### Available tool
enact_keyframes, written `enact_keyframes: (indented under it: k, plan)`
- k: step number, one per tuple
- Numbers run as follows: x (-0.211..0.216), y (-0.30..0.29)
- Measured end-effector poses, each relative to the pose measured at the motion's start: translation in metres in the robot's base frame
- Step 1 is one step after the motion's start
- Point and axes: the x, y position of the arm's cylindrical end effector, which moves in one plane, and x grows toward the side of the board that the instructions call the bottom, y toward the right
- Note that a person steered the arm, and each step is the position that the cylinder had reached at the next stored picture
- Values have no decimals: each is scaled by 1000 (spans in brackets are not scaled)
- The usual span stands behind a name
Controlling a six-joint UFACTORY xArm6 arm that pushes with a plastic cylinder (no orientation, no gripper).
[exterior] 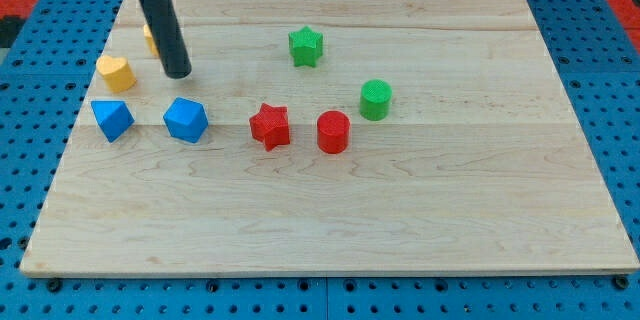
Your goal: Move the yellow heart towards the right of the yellow hexagon
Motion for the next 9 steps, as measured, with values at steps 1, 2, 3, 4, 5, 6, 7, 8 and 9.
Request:
enact_keyframes:
  k: [1, 2, 3, 4, 5, 6, 7, 8, 9]
  plan:
    - [39, -4]
    - [39, -34]
    - [25, -46]
    - [6, -50]
    - [14, -33]
    - [30, -58]
    - [19, -123]
    - [-2, -96]
    - [-27, -57]
